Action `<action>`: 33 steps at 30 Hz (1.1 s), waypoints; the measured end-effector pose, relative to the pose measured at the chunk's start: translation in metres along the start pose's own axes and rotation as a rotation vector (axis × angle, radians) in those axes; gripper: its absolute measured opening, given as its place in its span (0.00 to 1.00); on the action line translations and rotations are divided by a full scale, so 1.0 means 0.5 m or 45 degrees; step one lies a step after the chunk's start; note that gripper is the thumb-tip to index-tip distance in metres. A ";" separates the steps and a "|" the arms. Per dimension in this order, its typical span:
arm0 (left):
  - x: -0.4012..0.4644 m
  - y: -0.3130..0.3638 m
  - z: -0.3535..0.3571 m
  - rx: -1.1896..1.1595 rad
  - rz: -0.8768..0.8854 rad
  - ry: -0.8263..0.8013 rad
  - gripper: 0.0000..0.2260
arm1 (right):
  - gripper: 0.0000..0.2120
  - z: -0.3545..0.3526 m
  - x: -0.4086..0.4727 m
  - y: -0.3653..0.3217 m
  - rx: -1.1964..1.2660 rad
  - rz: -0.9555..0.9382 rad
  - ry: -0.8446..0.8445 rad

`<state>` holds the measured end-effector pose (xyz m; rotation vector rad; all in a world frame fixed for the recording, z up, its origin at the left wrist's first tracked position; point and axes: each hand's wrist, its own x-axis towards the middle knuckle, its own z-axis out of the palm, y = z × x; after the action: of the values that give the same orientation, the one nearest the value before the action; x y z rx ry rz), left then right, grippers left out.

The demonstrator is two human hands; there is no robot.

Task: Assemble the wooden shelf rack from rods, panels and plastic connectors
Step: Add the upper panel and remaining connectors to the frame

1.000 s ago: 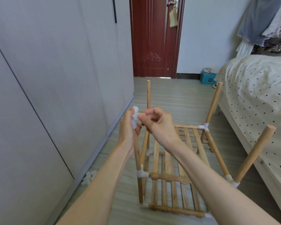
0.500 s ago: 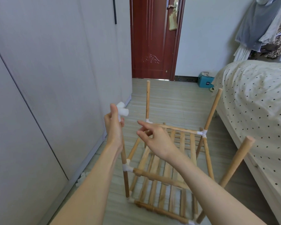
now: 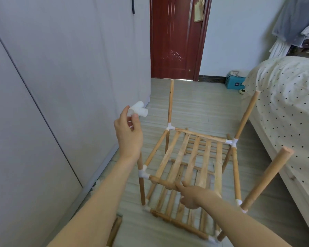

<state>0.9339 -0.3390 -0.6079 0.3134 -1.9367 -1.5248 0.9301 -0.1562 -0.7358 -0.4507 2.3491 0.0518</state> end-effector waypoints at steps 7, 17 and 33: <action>0.000 -0.027 -0.002 0.009 -0.053 -0.420 0.27 | 0.35 -0.007 0.035 -0.037 -0.038 0.038 0.179; 0.020 -0.119 -0.024 0.280 -0.135 -0.427 0.31 | 0.29 -0.070 0.118 -0.091 0.125 -0.087 0.495; -0.069 -0.018 -0.065 0.483 0.318 -0.235 0.18 | 0.13 -0.222 -0.208 -0.106 1.950 -0.385 0.746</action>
<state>0.9781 -0.3479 -0.6240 0.0859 -2.3127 -1.0537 0.9444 -0.1925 -0.5793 0.0086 2.0323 -2.0415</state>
